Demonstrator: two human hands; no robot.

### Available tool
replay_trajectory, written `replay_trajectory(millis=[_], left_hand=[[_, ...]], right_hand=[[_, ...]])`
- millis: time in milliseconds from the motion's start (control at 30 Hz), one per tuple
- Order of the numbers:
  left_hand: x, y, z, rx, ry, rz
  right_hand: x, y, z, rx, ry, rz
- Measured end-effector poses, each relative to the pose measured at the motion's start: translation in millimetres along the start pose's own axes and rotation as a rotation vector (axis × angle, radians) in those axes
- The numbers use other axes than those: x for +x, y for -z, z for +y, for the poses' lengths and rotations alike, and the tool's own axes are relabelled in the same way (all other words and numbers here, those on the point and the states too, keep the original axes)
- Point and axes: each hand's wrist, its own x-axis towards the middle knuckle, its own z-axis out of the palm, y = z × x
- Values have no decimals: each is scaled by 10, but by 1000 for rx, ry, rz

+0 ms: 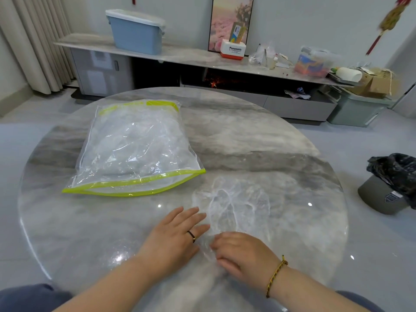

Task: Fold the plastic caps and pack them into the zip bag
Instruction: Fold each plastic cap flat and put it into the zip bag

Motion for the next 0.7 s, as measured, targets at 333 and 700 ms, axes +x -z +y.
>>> replay_trajectory(millis=[333, 700], left_hand=[[-58, 145, -185, 32, 59, -12], [-70, 236, -216, 72, 0, -4]], right_hand=[[-43, 377, 50, 75, -969, 190], [31, 491, 657, -8, -1459, 195]])
